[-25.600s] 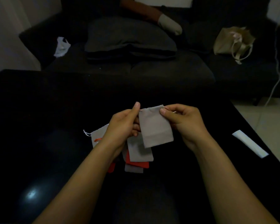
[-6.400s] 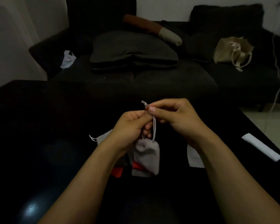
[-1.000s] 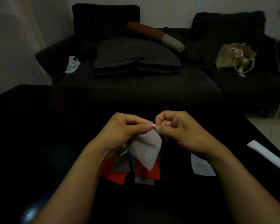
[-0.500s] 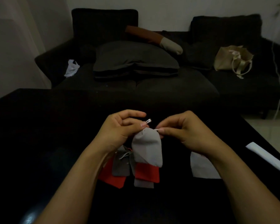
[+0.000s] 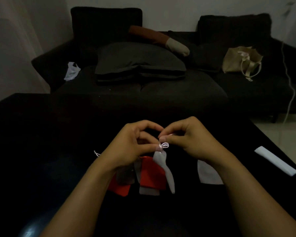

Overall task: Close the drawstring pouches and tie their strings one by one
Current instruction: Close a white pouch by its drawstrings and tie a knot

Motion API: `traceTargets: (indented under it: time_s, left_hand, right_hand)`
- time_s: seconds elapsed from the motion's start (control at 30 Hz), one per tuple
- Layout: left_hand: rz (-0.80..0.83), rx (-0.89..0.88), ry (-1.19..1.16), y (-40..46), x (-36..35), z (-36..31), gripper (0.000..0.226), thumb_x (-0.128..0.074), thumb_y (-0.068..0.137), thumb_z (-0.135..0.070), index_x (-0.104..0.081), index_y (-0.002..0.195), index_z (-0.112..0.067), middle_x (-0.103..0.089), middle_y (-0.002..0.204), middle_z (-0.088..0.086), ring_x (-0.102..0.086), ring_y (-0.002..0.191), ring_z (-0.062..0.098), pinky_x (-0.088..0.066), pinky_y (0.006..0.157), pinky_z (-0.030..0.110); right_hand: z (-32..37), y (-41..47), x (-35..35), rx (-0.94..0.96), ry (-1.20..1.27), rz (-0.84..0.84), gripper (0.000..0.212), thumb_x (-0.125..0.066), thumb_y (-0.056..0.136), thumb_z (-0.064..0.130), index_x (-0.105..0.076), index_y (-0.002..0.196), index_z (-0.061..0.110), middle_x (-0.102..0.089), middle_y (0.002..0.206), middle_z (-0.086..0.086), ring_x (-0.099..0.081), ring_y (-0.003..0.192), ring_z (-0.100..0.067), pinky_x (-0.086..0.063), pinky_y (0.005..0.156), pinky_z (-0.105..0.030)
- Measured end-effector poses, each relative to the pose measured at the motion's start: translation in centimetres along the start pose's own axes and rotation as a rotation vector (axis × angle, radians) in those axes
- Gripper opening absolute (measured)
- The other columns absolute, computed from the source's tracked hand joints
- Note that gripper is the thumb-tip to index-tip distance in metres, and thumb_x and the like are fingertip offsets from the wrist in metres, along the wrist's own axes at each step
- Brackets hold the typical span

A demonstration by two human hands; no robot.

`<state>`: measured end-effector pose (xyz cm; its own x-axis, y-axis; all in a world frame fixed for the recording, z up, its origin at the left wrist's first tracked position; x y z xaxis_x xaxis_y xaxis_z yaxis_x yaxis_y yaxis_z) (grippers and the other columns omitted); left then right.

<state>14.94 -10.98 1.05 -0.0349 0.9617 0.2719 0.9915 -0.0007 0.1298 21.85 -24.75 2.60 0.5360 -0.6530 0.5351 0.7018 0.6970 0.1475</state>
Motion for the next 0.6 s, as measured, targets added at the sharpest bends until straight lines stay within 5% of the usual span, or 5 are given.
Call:
traceTargets:
  time_s: [0.2,0.3,0.6]
  left_hand:
    - [-0.197,-0.093,-0.133,0.2,0.3,-0.4,0.027,-0.070,0.083,0.001,-0.070,0.107,-0.010,-0.077,0.084,0.008,-0.075,0.084,0.017,-0.055,0.076,0.021]
    - [-0.342,-0.119,-0.067,0.4,0.6,-0.2,0.017,-0.070,0.086,-0.004,-0.076,0.097,-0.016,-0.078,0.088,-0.001,-0.074,0.087,0.012,-0.057,0.077,0.025]
    - [-0.507,-0.092,0.152,0.2,0.6,0.3,0.010,-0.066,0.092,-0.014,-0.075,0.096,-0.019,-0.074,0.087,-0.008,-0.070,0.086,0.002,-0.057,0.077,0.024]
  right_hand:
    - [-1.8,0.3,-1.0,-0.234,0.437,-0.098,0.008,-0.074,0.083,0.014,-0.077,0.084,0.007,-0.072,0.086,-0.020,-0.063,0.078,-0.023,-0.047,0.070,-0.033]
    - [-1.8,0.4,-1.8,-0.290,0.580,-0.164,0.009,-0.072,0.085,0.013,-0.076,0.082,0.005,-0.071,0.075,-0.014,-0.065,0.071,-0.021,-0.050,0.061,-0.028]
    - [-2.0,0.5,-2.0,-0.274,0.601,-0.162,0.015,-0.062,0.092,0.004,-0.076,0.086,0.005,-0.073,0.077,-0.008,-0.067,0.062,-0.008,-0.048,0.052,-0.017]
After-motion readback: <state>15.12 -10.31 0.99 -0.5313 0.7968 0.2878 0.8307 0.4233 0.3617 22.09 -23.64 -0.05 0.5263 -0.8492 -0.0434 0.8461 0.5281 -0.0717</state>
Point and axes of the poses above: each hand's wrist, its own y-axis towards the middle knuckle, its own x-axis out of the back of the hand, z = x × y, the point moved 6 cm from there along y, towards the middle knuckle
